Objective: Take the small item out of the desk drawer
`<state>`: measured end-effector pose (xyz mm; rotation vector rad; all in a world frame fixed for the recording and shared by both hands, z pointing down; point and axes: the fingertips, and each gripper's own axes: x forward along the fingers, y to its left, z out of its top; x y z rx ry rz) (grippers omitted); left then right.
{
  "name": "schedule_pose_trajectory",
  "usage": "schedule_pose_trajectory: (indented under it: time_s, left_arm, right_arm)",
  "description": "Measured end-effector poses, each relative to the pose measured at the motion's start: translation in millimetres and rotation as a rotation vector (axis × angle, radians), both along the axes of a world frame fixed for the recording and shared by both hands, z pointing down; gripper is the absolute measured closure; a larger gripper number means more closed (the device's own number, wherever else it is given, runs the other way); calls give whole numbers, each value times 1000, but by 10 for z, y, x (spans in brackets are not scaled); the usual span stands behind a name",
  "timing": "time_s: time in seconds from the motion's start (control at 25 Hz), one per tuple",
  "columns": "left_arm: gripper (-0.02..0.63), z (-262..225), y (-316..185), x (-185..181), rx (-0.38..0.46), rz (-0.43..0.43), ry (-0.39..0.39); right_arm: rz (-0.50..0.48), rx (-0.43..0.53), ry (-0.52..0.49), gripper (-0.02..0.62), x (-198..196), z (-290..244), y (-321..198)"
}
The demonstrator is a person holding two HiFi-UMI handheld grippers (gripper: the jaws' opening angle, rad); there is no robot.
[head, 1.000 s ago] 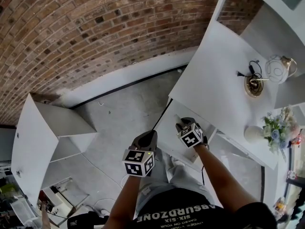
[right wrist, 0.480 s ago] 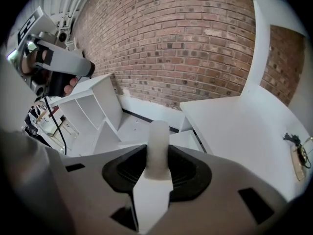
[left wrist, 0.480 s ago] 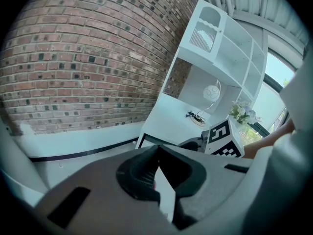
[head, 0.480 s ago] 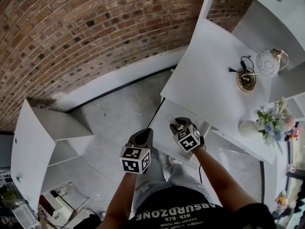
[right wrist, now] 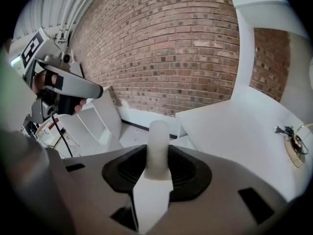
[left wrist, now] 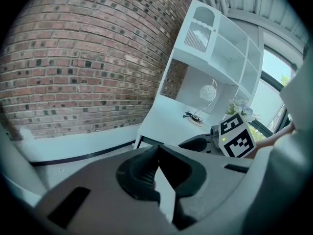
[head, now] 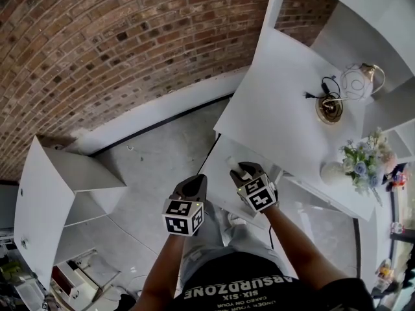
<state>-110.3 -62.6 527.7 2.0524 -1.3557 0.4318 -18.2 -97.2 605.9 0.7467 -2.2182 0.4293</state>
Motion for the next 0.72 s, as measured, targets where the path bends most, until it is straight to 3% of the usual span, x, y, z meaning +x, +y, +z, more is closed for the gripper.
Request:
schedule_pose_trajectory:
  time_s: [0.72]
  left_arm:
    - [601,-131,243,389,38,-5,-1]
  right_arm:
    - [32,48,-146,463,334,-590,292]
